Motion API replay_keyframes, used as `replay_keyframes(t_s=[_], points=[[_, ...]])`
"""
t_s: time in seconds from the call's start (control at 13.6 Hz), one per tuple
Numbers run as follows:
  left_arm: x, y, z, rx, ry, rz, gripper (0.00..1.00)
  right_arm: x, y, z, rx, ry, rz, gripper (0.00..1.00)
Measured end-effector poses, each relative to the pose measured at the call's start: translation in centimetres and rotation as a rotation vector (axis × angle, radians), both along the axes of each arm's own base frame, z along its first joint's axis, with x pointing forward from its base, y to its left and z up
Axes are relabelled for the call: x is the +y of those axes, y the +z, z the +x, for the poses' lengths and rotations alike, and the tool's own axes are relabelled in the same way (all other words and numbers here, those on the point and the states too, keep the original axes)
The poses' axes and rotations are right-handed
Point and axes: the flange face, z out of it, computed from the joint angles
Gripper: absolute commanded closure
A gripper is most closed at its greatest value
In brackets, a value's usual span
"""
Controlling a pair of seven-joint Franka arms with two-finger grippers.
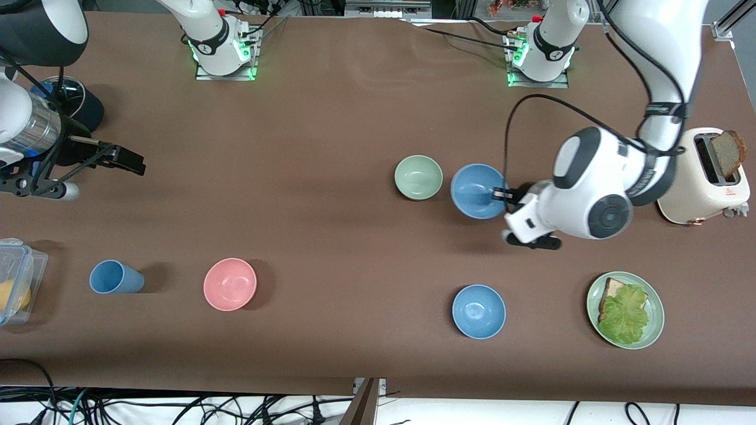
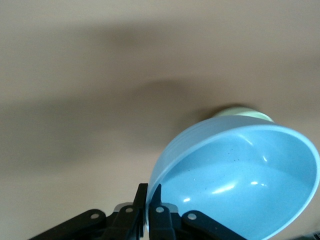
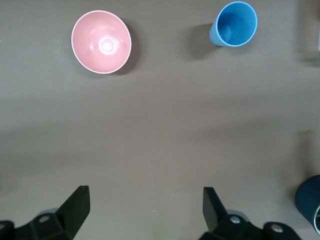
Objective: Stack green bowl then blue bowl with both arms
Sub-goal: 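Carry the blue bowl with the left gripper into the green bowl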
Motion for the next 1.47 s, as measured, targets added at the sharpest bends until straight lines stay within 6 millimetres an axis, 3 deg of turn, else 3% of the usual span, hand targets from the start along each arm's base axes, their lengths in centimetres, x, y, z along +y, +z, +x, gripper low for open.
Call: replay_keyframes(t_s=[0.29, 0.44, 0.59, 0.88, 0.96, 1.03, 1.47], points=[[-8.1, -5.9, -3.8, 0.005, -0.031, 0.029, 1.00, 0.1, 0.0, 0.0, 0.000, 0.001, 0.000, 0.00], [-10.6, -8.1, -5.9, 0.002, -0.049, 0.040, 1.00, 0.1, 0.0, 0.0, 0.000, 0.002, 0.000, 0.00], [-11.4, -8.7, -6.9, 0.015, -0.050, 0.056, 1.00, 0.1, 0.0, 0.0, 0.000, 0.002, 0.000, 0.00], [-11.1, -10.3, -7.4, -0.008, -0.031, 0.058, 1.00, 0.2, 0.0, 0.0, 0.000, 0.003, 0.000, 0.00], [-11.1, -10.7, -7.6, -0.012, -0.029, 0.058, 0.80, 0.2, 0.0, 0.0, 0.000, 0.003, 0.001, 0.00], [-11.1, -10.9, -7.7, -0.012, -0.029, 0.060, 0.01, 0.2, 0.0, 0.0, 0.000, 0.004, 0.001, 0.00], [-10.7, -10.0, -7.7, 0.007, 0.002, 0.086, 0.00, 1.0, 0.1, -0.1, -0.001, 0.017, 0.002, 0.00]])
